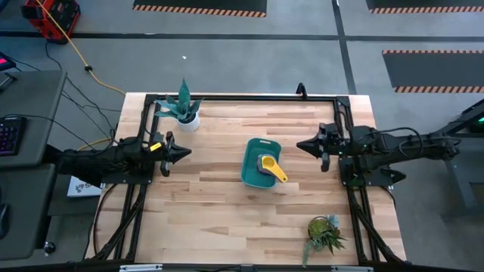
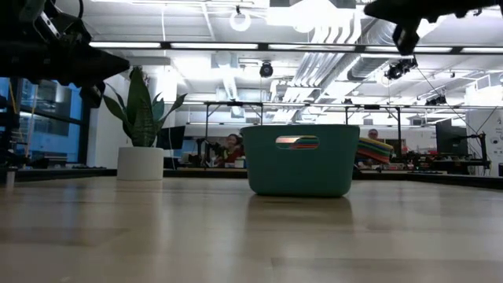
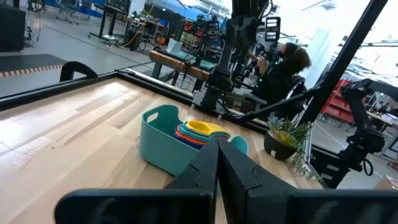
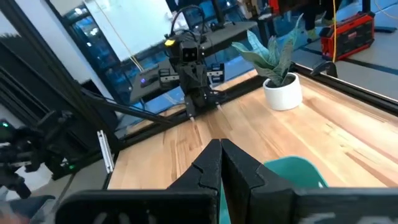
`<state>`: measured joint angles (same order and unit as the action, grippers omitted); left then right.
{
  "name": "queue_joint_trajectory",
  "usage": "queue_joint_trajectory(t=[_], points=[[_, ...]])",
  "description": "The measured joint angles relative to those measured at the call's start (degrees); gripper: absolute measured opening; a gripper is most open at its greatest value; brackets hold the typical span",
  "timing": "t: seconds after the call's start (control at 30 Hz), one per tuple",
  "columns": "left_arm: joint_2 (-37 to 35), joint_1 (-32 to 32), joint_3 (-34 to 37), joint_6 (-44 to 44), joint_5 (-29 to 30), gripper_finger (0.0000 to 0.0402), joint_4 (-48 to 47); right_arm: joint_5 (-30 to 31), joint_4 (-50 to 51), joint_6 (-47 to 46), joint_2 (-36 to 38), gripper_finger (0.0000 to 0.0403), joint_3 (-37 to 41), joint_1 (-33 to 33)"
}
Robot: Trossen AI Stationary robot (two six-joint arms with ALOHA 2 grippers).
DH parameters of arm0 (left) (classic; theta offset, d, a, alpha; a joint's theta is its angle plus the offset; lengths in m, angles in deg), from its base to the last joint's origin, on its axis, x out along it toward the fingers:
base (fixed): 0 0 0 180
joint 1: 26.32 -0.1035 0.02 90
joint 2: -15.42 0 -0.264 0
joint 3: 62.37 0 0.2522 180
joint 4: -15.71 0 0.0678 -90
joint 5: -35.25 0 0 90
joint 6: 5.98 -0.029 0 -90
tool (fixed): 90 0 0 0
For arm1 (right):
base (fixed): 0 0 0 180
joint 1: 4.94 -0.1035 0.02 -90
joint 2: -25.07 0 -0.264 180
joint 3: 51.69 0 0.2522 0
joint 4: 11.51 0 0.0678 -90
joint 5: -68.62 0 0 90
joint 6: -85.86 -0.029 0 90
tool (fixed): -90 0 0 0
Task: Nest measuring cups in basket
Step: Return to Home Position
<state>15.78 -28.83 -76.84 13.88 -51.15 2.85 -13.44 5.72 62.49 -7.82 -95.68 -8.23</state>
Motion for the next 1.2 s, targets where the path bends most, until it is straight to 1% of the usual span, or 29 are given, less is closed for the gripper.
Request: queue_joint_trajectory(t=[0.13, 0.23, 0.37, 0.47, 0.57, 0.67, 0.77, 0.83, 0.9, 1.1, 1.2], points=[[0.0, 0.0, 0.0, 0.0, 0.0, 0.0000, 0.0, 0.0, -4.7, -2.2, 5.4, 0.0000, 6.2, -2.0], [0.0, 0.0, 0.0, 0.0, 0.0, 0.0000, 0.0, 1.5, -11.5, -2.2, 7.9, 0.0000, 11.3, -4.8], [0.0, 0.0, 0.0, 0.0, 0.0, 0.0000, 0.0, 8.4, -19.8, 0.0, 8.9, 0.0000, 17.2, -8.4], [0.0, 0.0, 0.0, 0.0, 0.0, 0.0000, 0.0, 14.2, -22.9, 0.5, 9.0, 0.0000, 20.8, -10.9], [0.0, 0.0, 0.0, 0.0, 0.0, 0.0000, 0.0, 15.0, -24.4, 0.4, 9.0, 0.0000, 23.6, -12.8], [0.0, 0.0, 0.0, 0.0, 0.0, 0.0000, 0.0, 12.1, -24.7, -1.2, 9.8, 0.0000, 26.0, -13.6], [0.0, 0.0, 0.0, 0.0, 0.0, 0.0000, 0.0, 9.3, -24.7, -2.8, 12.4, 0.0000, 28.4, -13.6], [0.0, 0.0, 0.0, 0.0, 0.0, 0.0000, 0.0, 9.4, -23.5, -3.0, 15.0, 0.0000, 29.7, -13.6], [0.0, 0.0, 0.0, 0.0, 0.0, 0.0000, 0.0, 10.3, -19.7, -3.2, 17.7, 0.0000, 29.7, -13.5], [0.0, 0.0, 0.0, 0.0, 0.0, 0.0000, 0.0, 10.5, -13.2, 1.2, 25.9, 0.0000, 29.7, -12.1], [0.0, 0.0, 0.0, 0.0, 0.0, 0.0000, 0.0, 10.5, -8.0, 2.7, 29.9, 0.0000, 29.7, -10.9]])
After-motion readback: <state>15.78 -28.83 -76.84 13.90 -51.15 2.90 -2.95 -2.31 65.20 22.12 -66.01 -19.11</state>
